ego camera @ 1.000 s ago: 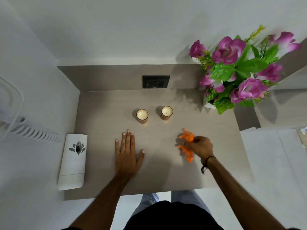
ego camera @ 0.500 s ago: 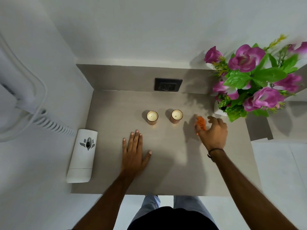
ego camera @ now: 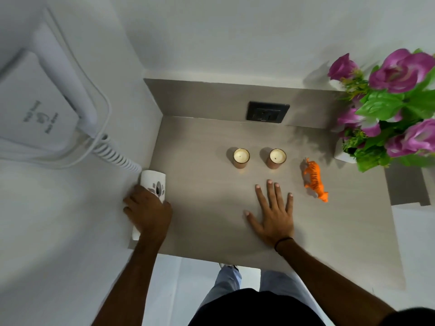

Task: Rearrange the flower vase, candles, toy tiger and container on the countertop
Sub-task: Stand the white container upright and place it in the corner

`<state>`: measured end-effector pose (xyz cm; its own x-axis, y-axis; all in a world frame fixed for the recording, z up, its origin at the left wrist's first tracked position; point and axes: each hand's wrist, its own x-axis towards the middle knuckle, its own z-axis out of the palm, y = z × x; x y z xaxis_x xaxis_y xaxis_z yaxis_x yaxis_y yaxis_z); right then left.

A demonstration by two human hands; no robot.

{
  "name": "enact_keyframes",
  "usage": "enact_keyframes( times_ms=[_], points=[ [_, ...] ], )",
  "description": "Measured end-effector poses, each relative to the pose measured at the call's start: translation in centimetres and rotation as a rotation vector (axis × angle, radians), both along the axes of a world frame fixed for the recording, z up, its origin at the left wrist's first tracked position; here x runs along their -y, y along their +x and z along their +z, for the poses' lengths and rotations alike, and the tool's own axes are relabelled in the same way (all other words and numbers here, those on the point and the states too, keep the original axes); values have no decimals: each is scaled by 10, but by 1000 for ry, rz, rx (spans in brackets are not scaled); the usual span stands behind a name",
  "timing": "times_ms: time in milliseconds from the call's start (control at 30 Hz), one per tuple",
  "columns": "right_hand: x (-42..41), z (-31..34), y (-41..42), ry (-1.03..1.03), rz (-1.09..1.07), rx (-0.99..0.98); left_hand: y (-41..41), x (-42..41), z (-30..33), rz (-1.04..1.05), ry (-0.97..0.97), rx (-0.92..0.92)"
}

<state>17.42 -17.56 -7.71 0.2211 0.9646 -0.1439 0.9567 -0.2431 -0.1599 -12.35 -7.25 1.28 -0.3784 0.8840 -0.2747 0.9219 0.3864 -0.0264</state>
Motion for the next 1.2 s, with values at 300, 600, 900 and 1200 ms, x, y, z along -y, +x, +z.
enact_keyframes(
  times_ms=[300,600,900,1200],
  points=[
    [-1,-4,1,5,-10,2,23,-19,22,59,261,569],
    [0,-3,0,6,15,36,44,-20,-1,85,484,911],
    [-82,57,-73,202,146,-612,27,4,-29,144,562,1004],
    [-241,78,-119,101,77,-784,37,-100,-24,107,632,1005]
  ],
)
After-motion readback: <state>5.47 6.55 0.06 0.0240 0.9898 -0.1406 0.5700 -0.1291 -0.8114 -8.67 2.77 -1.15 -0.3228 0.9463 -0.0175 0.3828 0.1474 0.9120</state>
